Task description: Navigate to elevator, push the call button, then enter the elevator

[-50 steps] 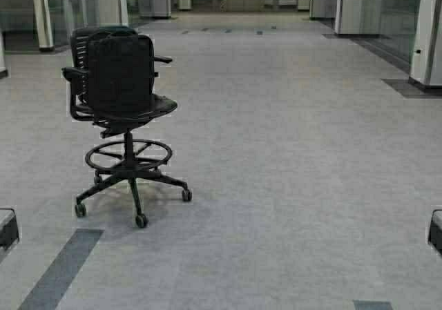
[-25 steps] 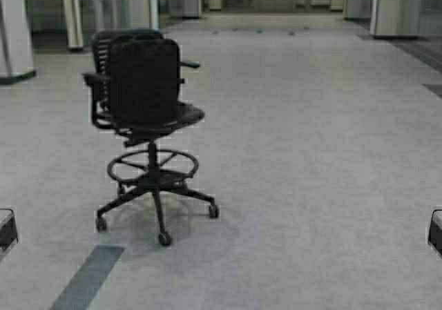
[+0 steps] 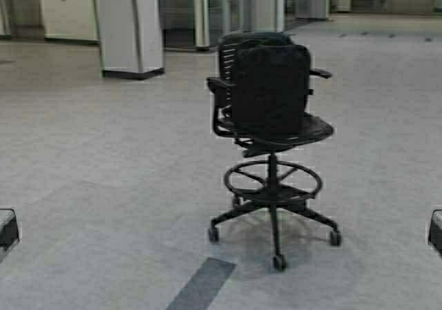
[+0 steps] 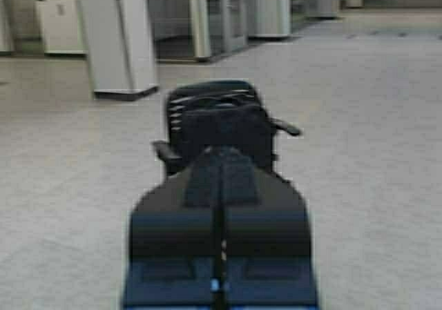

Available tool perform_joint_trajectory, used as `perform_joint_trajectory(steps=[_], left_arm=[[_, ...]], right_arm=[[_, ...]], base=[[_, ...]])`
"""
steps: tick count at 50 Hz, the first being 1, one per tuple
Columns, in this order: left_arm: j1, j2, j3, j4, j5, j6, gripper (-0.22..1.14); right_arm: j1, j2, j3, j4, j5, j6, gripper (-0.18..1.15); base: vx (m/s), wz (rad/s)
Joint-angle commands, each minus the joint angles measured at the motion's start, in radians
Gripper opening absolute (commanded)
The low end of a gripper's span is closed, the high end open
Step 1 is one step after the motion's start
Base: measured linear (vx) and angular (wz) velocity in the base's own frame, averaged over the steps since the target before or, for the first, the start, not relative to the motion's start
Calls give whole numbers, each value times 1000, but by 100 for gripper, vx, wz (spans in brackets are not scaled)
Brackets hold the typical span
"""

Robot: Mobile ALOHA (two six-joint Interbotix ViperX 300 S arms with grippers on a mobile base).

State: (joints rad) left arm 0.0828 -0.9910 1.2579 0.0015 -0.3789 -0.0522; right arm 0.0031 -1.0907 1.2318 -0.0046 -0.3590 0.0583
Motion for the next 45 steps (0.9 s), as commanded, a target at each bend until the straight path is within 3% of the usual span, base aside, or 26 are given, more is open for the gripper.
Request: perform_joint_trajectory(steps=[1, 17, 45], left_arm=[[-2, 11, -11, -2, -8, 0, 3], [-2, 11, -14, 0, -12, -17, 3], [-2, 12, -21, 3, -14, -51, 3]], right_arm=[[0, -6, -6, 0, -9, 2, 4], [0, -8, -15, 0, -11, 0, 4], [-2, 23, -12, -8, -49, -9, 4]], base=[[40, 70], [39, 65], [41, 34]])
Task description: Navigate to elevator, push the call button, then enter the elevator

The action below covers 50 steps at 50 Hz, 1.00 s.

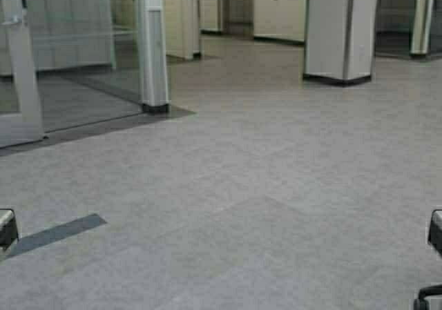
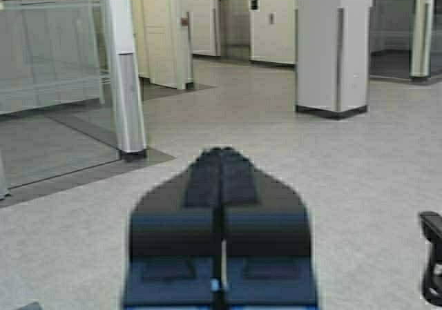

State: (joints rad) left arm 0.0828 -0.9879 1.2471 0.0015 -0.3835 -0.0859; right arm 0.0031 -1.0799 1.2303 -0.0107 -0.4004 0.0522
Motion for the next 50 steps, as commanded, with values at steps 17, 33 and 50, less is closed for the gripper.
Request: perform_joint_trajectory(steps=[17, 33, 50], left_arm=[[-2, 18, -6, 5, -21, -20, 3], [-2, 20, -9, 6, -37, -32, 3], [-2, 17, 5, 5, -37, -38, 3]], right_arm=[[-2, 11, 2, -2, -8, -2, 4], [-2, 12, -8, -2, -9, 0, 4], [-2, 57, -12, -2, -9, 2, 4]], base=[[50, 27], [54, 11], [60, -19]])
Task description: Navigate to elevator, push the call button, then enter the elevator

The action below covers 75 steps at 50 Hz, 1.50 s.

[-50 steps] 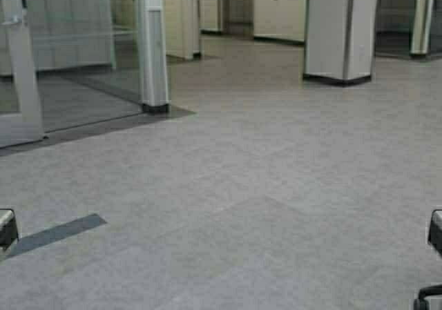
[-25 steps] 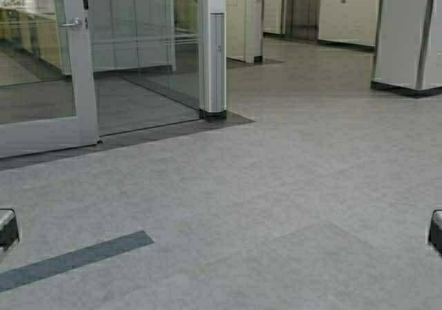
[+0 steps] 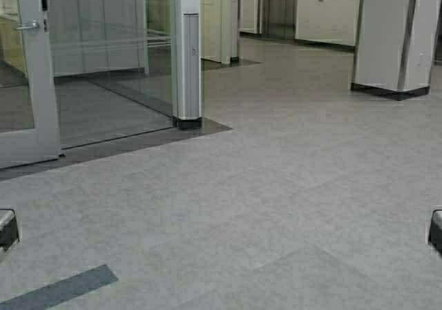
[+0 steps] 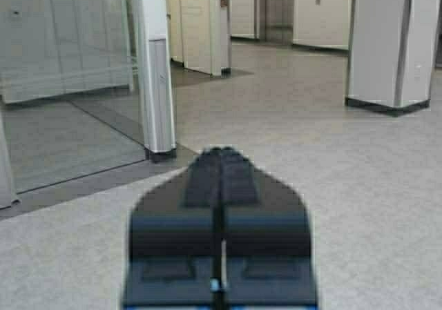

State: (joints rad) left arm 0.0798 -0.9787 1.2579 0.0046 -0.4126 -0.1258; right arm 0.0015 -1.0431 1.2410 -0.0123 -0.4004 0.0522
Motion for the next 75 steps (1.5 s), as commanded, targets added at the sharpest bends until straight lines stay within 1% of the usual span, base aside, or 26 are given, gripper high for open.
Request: perform_joint_trajectory(steps=[1, 9, 30, 50, 75], left_arm=[[2, 5, -9, 2, -8, 2, 3], [2, 6, -14, 2, -11, 5, 3], [2, 41, -11, 3, -11, 2, 3], [2, 57, -6, 3, -11, 8, 3], [2, 60, -5, 3, -11, 8, 3]], right_arm=[[0, 18, -23, 0, -9, 2, 4], [0, 20, -34, 0, -9, 2, 4], [0, 18, -15, 0, -2, -2, 4], [0, 44, -12, 0, -2, -3, 4], [0, 34, -12, 0, -2, 2, 4]], base=[[61, -11], [62, -7], [69, -7], [71, -21], [69, -7]])
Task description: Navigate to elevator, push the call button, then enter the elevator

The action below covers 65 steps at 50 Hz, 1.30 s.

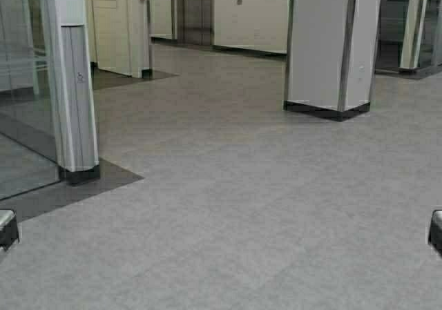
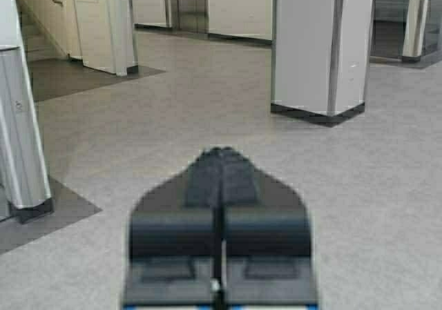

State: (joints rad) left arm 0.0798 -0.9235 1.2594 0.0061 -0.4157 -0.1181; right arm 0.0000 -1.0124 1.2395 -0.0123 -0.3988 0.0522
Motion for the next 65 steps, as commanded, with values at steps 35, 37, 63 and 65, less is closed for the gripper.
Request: perform_joint_trajectory(steps=[35, 37, 63, 65], left_arm=[[2, -9, -18, 2, -8, -6, 3], [2, -8, -20, 2, -8, -6, 3], [2, -14, -6, 3, -8, -2, 3], [2, -23, -5, 2, -8, -2, 3]], right_arm=[[2, 29, -28, 0, -3, 3, 4], [2, 32, -26, 0, -3, 2, 4], [2, 83, -32, 0, -5, 3, 4], [2, 83, -34, 0, -3, 3, 4]], base=[[69, -13], [70, -4], [74, -8], [74, -18]])
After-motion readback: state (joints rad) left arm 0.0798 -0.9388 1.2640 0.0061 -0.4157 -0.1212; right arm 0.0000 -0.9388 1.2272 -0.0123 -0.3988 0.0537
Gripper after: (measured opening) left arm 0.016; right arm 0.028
